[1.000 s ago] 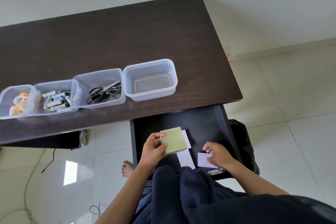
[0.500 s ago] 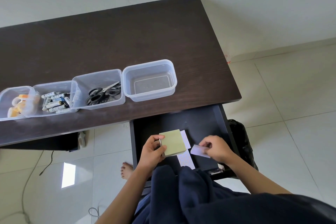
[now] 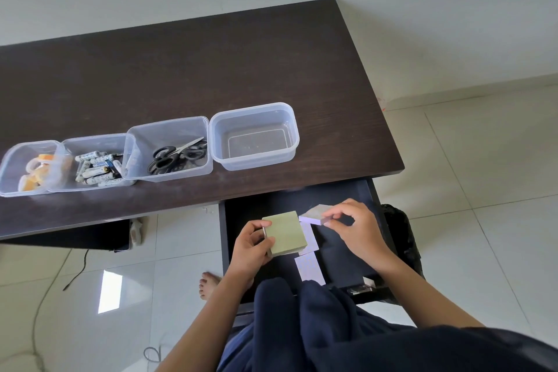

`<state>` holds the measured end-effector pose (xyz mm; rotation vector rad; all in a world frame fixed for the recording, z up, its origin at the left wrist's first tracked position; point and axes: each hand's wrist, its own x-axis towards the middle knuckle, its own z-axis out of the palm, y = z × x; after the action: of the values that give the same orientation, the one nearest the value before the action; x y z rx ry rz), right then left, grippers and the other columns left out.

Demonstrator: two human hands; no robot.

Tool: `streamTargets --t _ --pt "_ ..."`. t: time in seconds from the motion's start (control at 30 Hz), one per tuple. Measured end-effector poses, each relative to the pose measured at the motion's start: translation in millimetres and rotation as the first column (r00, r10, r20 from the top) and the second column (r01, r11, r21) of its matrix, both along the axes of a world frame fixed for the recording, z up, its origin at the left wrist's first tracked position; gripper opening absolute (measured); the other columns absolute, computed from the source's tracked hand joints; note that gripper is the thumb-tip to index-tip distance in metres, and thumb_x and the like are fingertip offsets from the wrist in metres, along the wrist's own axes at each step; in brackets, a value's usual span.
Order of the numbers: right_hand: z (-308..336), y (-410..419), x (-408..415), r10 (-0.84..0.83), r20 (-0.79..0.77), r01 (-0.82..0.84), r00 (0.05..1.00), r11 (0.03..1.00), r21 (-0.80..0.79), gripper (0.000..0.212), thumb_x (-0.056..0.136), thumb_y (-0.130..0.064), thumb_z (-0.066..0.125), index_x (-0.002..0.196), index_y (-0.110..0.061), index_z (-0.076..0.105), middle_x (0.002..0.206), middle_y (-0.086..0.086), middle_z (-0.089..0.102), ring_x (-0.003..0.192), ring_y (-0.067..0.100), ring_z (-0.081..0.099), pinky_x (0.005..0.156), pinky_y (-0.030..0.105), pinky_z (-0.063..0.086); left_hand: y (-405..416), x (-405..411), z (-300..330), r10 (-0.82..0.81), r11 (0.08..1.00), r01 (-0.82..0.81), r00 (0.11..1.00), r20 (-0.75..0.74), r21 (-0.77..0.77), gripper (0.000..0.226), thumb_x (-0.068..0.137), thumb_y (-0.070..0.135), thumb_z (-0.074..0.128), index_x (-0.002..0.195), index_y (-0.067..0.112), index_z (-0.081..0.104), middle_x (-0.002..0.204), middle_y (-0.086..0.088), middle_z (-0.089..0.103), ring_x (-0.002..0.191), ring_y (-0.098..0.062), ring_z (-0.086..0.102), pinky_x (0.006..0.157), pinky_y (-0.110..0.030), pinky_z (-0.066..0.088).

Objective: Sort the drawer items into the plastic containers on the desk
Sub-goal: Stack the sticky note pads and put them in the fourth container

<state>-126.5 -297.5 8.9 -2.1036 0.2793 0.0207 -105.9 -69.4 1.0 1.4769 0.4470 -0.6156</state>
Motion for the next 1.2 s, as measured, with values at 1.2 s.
streamTargets --t 1.2 --pt "3 43 10 -0.025 -0.252 0.098 0.967 0.954 0.282 0.021 0.076 -0.013 0.077 0.093 -0.019 0.067 0.079 0.0 0.071 0.078 0.018 0.068 0.073 0.026 0.053 -3 -3 8 -0.104 0.994 0.106 0.99 0.099 -0.02 0.03 0.088 -0.004 0.058 0.11 0.016 0.053 0.103 -0.013 0.067 0.092 -0.027 0.067 0.081 -0.049 0.054"
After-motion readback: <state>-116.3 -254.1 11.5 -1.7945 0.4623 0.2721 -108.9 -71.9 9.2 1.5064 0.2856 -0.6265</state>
